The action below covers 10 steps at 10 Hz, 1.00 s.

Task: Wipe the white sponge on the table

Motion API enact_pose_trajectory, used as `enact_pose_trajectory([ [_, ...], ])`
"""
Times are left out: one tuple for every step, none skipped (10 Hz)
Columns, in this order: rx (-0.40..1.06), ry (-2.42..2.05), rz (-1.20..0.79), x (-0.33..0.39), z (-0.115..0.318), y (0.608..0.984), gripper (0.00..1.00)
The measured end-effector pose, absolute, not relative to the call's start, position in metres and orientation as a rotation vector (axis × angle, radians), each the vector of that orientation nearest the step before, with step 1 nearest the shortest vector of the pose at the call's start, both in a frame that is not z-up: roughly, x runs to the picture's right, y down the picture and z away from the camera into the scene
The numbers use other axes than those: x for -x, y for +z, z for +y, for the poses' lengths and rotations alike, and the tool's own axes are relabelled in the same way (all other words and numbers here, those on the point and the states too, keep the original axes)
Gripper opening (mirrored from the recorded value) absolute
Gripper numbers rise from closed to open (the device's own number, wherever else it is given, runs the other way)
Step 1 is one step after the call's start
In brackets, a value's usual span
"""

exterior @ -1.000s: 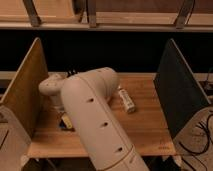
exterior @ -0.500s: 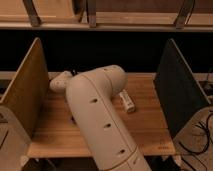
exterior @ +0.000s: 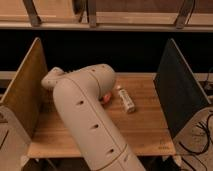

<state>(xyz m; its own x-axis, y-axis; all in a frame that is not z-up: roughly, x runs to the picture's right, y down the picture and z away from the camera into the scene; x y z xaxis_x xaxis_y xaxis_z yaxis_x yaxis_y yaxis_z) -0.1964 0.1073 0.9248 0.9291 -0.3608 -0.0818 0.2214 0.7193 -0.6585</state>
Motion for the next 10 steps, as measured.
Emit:
enact_pose_trajectory([
  [0.682,-0.343,0.177,0.210,0.110,0.920,0.00],
  [0.677,-0.355,0.151,0.218,0.114,0.915,0.00],
  [0.675,-0.364,0.114,0.228,0.123,0.906,0.00],
  [0.683,-0.373,0.090,0.233,0.134,0.897,0.00],
  [0.691,-0.382,0.076,0.235,0.143,0.890,0.00],
  [0.713,-0.399,0.063,0.236,0.159,0.879,0.00],
  [0.737,-0.417,0.064,0.232,0.174,0.870,0.00],
  [0.758,-0.426,0.076,0.226,0.183,0.864,0.00],
  [0.790,-0.430,0.102,0.213,0.196,0.857,0.00],
  [0.816,-0.417,0.126,0.200,0.204,0.854,0.00],
])
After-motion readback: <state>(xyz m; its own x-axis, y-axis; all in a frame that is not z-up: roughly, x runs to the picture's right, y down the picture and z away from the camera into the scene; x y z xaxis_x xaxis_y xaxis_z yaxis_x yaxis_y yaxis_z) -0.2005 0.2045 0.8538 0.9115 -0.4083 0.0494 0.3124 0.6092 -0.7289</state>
